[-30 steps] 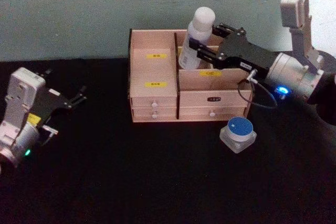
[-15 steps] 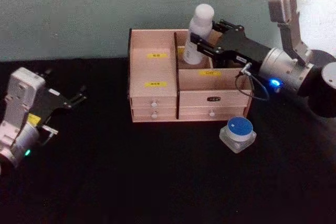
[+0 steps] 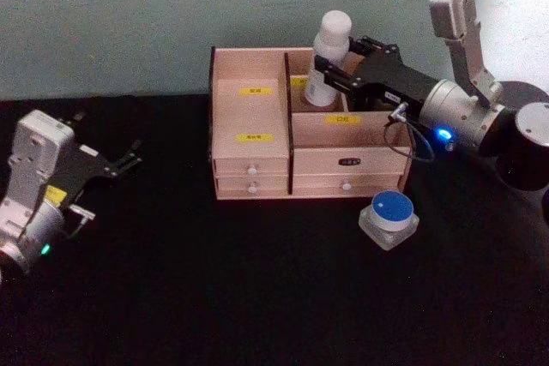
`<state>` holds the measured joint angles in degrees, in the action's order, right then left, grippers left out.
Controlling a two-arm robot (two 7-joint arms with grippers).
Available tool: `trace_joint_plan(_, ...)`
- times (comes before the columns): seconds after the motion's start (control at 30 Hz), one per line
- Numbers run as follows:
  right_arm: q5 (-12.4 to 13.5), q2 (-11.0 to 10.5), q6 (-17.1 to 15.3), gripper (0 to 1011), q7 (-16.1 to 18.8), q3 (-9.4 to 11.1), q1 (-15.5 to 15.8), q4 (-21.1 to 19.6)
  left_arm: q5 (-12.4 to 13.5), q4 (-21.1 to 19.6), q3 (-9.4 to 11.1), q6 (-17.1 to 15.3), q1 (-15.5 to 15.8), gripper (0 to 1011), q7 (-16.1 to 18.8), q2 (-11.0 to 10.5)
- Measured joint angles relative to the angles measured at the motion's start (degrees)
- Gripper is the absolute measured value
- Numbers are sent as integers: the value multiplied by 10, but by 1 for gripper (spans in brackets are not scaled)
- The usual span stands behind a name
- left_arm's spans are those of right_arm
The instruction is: Pick up the facial cleanser and watermelon frost from the table and place them into the tiered storage box.
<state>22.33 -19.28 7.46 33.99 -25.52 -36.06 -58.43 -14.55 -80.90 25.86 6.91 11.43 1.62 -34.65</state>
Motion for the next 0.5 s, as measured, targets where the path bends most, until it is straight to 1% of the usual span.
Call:
trace_joint_plan(0.17,-8,10,3,591,0,2,-8,22,0,0,0,0,0,1001,0,0)
trace_joint_plan(0.3,-14,14,3,591,0,2,-12,33,0,0,0,0,0,1001,0,0)
trace_joint_plan(0.5,-23,20,-6,591,4,2,-18,51,0,0,0,0,0,1001,0,0)
